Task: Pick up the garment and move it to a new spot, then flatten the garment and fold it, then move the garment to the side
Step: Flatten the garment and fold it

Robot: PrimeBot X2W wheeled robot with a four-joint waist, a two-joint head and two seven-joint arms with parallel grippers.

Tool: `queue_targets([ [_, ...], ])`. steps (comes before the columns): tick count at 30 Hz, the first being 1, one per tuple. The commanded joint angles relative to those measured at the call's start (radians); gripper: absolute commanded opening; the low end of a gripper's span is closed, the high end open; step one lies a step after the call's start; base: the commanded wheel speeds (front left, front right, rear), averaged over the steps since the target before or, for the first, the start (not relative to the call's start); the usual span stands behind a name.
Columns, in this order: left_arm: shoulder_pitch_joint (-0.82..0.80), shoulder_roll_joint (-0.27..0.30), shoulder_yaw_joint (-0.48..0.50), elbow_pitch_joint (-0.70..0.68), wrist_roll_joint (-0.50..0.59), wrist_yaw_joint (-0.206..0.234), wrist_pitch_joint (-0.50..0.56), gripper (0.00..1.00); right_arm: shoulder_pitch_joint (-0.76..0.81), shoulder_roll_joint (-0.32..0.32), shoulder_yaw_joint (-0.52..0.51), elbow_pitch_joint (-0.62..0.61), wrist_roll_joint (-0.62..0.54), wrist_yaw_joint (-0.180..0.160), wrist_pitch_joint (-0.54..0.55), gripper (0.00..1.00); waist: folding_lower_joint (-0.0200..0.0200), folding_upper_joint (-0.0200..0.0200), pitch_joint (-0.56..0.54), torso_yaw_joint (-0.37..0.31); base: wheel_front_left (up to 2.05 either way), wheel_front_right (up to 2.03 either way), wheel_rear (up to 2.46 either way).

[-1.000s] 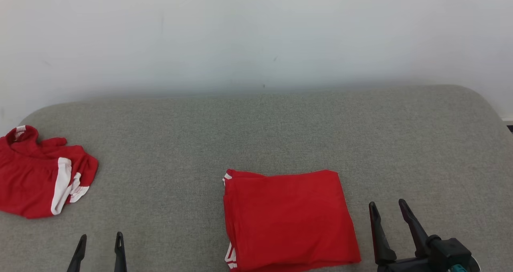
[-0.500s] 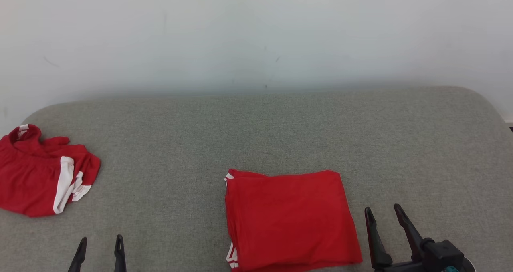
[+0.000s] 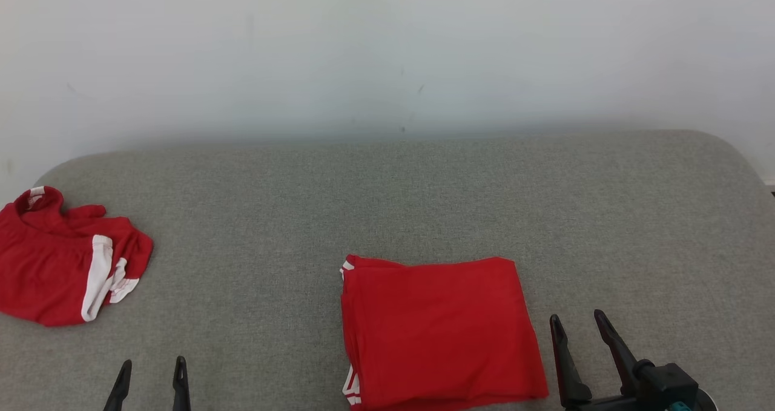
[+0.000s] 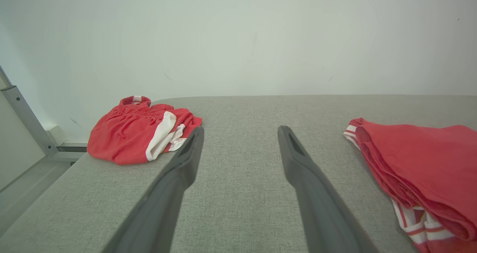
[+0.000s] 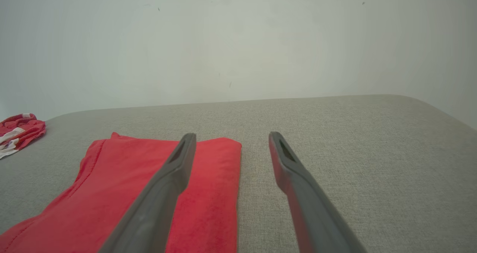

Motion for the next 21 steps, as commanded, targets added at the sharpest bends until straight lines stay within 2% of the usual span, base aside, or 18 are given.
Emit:
queue_targets([
  [1, 0.012, 0.004, 0.000, -0.003, -0.002, -0.001, -0.003, 1.00, -0.003, -0.002, 0.002, 0.001, -0.006, -0.003, -0.004, 1.00, 0.0000, 0.0000, 0.001, 0.000, 0.00, 0.00, 0.00],
  [8, 0.008, 0.004, 0.004, 0.001, -0.008, -0.001, -0.003, 1.00, -0.015, -0.002, 0.008, -0.005, -0.006, -0.003, -0.004, 1.00, 0.0000, 0.0000, 0.002, 0.001, 0.00, 0.00, 0.00],
  [13, 0.005, 0.001, 0.009, 0.001, -0.007, -0.001, -0.003, 1.00, -0.074, -0.026, 0.034, 0.020, 0.002, -0.003, -0.004, 1.00, 0.0000, 0.0000, 0.007, 0.000, 0.00, 0.00, 0.00],
  [16, -0.002, -0.001, 0.009, 0.003, -0.005, -0.001, -0.003, 1.00, -0.130, -0.042, 0.044, 0.062, 0.006, -0.003, 0.008, 1.00, 0.0000, 0.0000, 0.011, 0.001, 0.00, 0.00, 0.00],
  [21, -0.020, -0.005, -0.005, 0.008, 0.000, 0.000, -0.003, 1.00, -0.235, -0.043, 0.051, 0.204, 0.021, -0.003, 0.102, 1.00, 0.0000, 0.0000, 0.022, 0.017, 0.00, 0.00, 0.00],
])
